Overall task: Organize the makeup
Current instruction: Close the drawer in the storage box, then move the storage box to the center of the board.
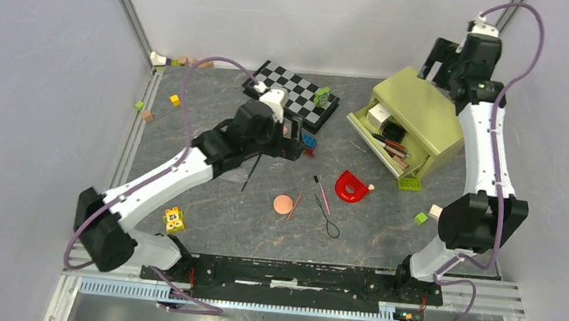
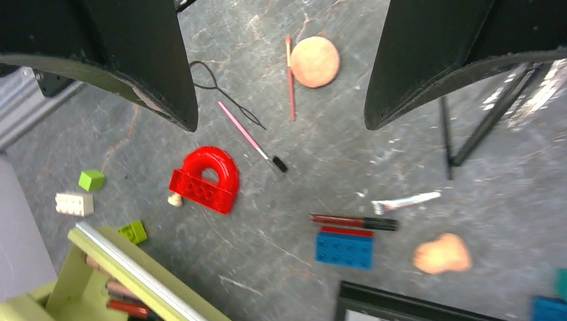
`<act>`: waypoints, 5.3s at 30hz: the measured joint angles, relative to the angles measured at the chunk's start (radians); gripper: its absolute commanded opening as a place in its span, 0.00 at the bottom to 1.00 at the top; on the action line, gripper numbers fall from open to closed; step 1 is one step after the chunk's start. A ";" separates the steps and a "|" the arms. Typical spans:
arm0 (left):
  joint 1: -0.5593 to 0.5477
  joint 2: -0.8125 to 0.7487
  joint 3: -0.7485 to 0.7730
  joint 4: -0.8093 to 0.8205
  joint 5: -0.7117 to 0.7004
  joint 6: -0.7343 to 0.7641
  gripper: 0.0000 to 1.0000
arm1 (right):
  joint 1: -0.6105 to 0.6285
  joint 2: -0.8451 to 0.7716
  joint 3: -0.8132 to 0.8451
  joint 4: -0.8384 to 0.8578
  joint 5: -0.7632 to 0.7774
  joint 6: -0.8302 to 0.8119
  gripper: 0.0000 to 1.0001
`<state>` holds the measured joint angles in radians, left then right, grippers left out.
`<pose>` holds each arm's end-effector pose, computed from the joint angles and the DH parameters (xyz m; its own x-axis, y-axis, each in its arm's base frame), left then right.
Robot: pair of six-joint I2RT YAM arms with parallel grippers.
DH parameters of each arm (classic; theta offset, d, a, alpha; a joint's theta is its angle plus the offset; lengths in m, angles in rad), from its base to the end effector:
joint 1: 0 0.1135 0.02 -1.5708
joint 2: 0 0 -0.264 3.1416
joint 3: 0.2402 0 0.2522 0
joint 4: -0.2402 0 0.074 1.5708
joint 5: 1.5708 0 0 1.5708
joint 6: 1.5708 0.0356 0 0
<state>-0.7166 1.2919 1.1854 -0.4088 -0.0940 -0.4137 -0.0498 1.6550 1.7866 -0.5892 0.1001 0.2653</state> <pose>0.2228 -0.1896 0.3470 -0.5784 -0.0270 -0.8153 0.3930 0.8666 -0.3074 0.3747 -0.0222 0.4198 -0.3893 0.2806 -0.8773 0.2499 0.9489 0.1926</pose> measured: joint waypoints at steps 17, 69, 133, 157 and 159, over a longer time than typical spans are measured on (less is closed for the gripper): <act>-0.071 0.471 0.272 0.167 0.184 -0.042 1.00 | -0.127 0.188 0.184 -0.063 0.053 -0.180 0.98; -0.223 0.940 0.678 0.157 -0.035 -0.101 0.83 | -0.242 0.463 0.320 -0.093 -0.102 -0.626 0.98; -0.216 0.981 0.575 0.539 -0.114 -0.167 0.88 | -0.261 0.446 0.216 0.068 -0.252 -0.467 0.95; -0.138 0.940 0.460 0.721 -0.021 -0.621 0.75 | -0.278 0.401 0.092 0.149 -0.433 -0.196 0.58; -0.137 0.940 0.454 0.742 -0.011 -0.626 0.74 | -0.278 0.372 0.045 0.175 -0.445 -0.179 0.56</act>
<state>-0.8539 2.2322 1.6390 0.3328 -0.1051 -1.0393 -0.3279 2.0274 1.8317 -0.4137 -0.3447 0.0860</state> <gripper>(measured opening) 0.755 0.582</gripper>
